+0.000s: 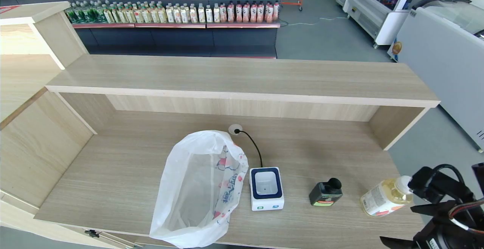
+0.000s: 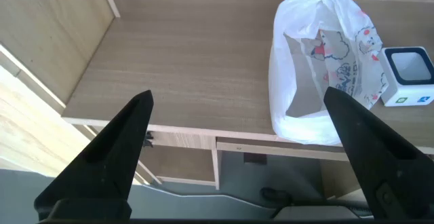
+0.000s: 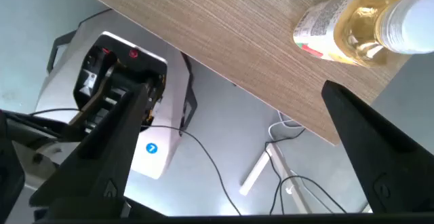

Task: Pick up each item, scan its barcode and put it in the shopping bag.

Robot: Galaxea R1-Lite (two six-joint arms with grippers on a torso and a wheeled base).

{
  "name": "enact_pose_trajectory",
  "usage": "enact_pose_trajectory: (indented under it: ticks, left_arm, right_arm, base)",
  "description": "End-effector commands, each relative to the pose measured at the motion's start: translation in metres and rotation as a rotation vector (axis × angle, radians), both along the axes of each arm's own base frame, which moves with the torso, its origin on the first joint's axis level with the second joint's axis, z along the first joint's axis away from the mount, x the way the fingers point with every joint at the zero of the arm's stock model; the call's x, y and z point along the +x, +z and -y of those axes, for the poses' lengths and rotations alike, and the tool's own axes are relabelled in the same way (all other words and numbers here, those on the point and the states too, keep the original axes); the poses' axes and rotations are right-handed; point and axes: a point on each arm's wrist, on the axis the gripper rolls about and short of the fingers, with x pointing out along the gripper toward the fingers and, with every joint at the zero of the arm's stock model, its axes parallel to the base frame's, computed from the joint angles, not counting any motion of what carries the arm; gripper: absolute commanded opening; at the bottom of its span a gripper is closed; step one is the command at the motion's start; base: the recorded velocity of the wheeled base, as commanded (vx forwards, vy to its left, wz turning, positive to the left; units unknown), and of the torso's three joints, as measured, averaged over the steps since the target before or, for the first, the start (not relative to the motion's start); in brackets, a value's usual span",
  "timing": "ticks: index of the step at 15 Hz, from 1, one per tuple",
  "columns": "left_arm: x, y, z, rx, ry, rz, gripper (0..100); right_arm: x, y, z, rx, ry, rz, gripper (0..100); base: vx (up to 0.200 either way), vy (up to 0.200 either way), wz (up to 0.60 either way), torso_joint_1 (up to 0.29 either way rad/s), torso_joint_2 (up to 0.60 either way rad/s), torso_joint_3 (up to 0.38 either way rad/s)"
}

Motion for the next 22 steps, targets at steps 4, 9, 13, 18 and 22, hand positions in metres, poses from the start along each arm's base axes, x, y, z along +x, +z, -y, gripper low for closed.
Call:
enact_pose_trajectory:
  ticks: [4, 9, 13, 18, 22]
  left_arm:
    - [0.0, 0.0, 0.0, 0.0, 0.0, 0.0, 100]
    - [0.0, 0.0, 0.0, 0.0, 0.0, 0.0, 100]
    - [0.0, 0.0, 0.0, 0.0, 0.0, 0.0, 100]
    - [0.0, 0.0, 0.0, 0.0, 0.0, 0.0, 100]
    - [0.0, 0.0, 0.0, 0.0, 0.0, 0.0, 100]
  right_arm:
    - [0.057, -0.043, -0.013, -0.156, 0.088, -0.048, 100]
    - [0.089, -0.066, -0.023, -0.193, 0.139, 0.01, 100]
    - [0.11, -0.076, -0.029, -0.196, 0.154, 0.009, 100]
    - [0.133, -0.077, -0.045, -0.156, 0.208, 0.034, 100]
    - [0.138, -0.089, -0.056, -0.148, 0.245, 0.029, 100]
  base:
    - [0.0, 0.0, 0.0, 0.0, 0.0, 0.0]
    - [0.0, 0.0, 0.0, 0.0, 0.0, 0.0]
    - [0.0, 0.0, 0.0, 0.0, 0.0, 0.0]
    - [0.0, 0.0, 0.0, 0.0, 0.0, 0.0]
    - [0.0, 0.0, 0.0, 0.0, 0.0, 0.0]
